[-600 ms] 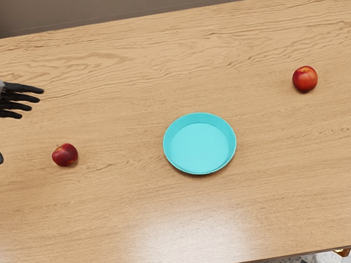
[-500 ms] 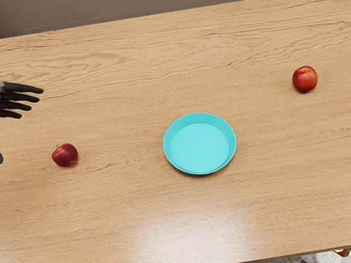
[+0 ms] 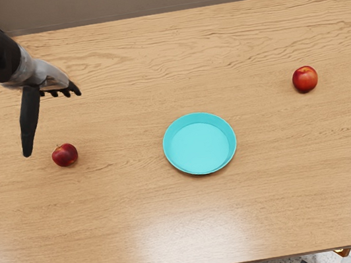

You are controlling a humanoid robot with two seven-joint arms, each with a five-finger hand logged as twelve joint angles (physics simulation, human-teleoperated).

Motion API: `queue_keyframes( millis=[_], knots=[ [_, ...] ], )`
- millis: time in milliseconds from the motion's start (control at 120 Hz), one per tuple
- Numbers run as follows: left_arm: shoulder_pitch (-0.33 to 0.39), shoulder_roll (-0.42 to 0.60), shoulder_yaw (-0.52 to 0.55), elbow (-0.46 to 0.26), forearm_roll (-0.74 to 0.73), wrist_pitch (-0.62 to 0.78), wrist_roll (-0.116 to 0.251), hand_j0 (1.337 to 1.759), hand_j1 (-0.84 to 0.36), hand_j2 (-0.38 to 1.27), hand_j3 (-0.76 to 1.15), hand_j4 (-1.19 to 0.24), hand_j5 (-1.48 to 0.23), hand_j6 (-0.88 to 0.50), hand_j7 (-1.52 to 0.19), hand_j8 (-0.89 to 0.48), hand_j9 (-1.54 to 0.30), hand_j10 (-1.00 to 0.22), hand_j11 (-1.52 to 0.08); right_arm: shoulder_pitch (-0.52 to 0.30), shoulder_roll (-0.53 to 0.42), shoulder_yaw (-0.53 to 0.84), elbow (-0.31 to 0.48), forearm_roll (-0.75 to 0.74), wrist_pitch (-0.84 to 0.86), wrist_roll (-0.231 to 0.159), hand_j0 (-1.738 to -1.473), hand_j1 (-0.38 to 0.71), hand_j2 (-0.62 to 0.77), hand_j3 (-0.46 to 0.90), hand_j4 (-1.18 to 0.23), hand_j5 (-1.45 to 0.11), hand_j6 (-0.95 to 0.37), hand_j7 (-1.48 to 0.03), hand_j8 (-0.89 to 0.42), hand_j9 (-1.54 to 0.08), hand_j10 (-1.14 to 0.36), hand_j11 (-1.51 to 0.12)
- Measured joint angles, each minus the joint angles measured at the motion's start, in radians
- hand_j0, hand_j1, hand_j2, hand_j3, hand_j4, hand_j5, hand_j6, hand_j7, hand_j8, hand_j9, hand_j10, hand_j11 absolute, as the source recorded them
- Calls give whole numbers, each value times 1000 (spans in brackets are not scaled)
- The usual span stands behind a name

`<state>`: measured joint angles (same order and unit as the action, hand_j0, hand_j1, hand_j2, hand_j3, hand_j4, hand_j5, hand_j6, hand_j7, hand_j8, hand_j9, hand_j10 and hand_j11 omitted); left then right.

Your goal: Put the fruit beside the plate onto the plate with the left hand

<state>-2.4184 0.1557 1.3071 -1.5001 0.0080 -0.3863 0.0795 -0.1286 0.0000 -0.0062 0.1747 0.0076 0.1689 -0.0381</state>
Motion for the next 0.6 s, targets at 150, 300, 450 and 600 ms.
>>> queue_keyframes(
  millis=[150,300,450,600],
  knots=[
    [83,-84,82,-147,-289,399,2,1658,319,5,0,-25,-32,-25,-32,-25,-32,-25,-32,0,0,0,0,0,0,0,-1658,-335,-2,0,-11,-15,-12,-15,-12,-15,-12,-15],
    [219,-128,84,-175,-409,684,-6,1658,314,6,0,-30,-38,-30,-38,-30,-38,-30,-38,0,0,0,0,0,0,0,-1658,-335,-2,0,-12,-15,-12,-15,-12,-15,-12,-15],
    [305,-154,41,-173,-433,805,-8,1658,312,6,0,-31,-40,-31,-40,-31,-40,-31,-40,0,0,0,0,0,0,0,-1658,-335,-2,0,-11,-15,-11,-15,-12,-15,-11,-15],
    [437,-156,23,-114,-436,916,-9,1658,311,6,0,-32,-41,-32,-41,-32,-41,-32,-41,0,0,0,0,0,0,0,-1658,-335,-2,0,-11,-15,-11,-15,-11,-15,-11,-15]
  ],
)
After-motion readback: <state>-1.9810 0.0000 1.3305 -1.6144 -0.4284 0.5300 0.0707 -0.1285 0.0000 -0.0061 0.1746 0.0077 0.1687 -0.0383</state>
